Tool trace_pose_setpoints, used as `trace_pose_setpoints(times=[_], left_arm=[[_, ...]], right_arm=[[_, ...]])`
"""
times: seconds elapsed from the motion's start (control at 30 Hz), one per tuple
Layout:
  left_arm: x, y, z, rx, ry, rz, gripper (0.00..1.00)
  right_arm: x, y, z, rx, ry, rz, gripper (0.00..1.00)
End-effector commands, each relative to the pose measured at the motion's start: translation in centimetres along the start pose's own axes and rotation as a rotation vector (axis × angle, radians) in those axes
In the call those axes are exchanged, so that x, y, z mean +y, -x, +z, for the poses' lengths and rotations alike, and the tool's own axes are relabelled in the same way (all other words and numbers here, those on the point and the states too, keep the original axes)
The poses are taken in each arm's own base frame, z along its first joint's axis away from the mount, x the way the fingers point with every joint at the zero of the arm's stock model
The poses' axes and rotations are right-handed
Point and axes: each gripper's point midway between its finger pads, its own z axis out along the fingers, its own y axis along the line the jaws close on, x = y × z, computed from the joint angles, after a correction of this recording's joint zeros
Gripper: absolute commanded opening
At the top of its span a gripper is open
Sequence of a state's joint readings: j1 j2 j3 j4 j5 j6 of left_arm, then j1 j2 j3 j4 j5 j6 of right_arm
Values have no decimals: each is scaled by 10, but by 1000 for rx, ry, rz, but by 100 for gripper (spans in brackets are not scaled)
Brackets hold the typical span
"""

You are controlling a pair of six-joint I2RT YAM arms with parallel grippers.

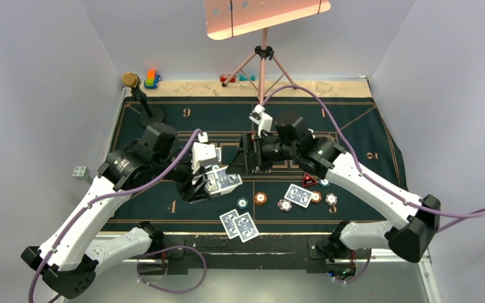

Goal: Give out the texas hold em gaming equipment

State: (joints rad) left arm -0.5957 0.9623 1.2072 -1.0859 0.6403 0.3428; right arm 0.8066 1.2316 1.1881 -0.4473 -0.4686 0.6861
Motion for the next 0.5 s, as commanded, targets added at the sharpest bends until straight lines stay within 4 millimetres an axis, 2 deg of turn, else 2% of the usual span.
trace_pose_setpoints(times=[0.0, 0.23, 0.47], left_arm=[[-3, 21, -9, -68, 1, 46, 0], [-2, 21, -9, -65, 2, 44, 0], [-2, 22, -8, -65, -2, 41, 0]], right_arm=[[19, 5, 13, 1, 90, -20, 98], [17, -8, 27, 38, 121, 12, 98], [6, -23, 26, 70, 100, 45, 82]])
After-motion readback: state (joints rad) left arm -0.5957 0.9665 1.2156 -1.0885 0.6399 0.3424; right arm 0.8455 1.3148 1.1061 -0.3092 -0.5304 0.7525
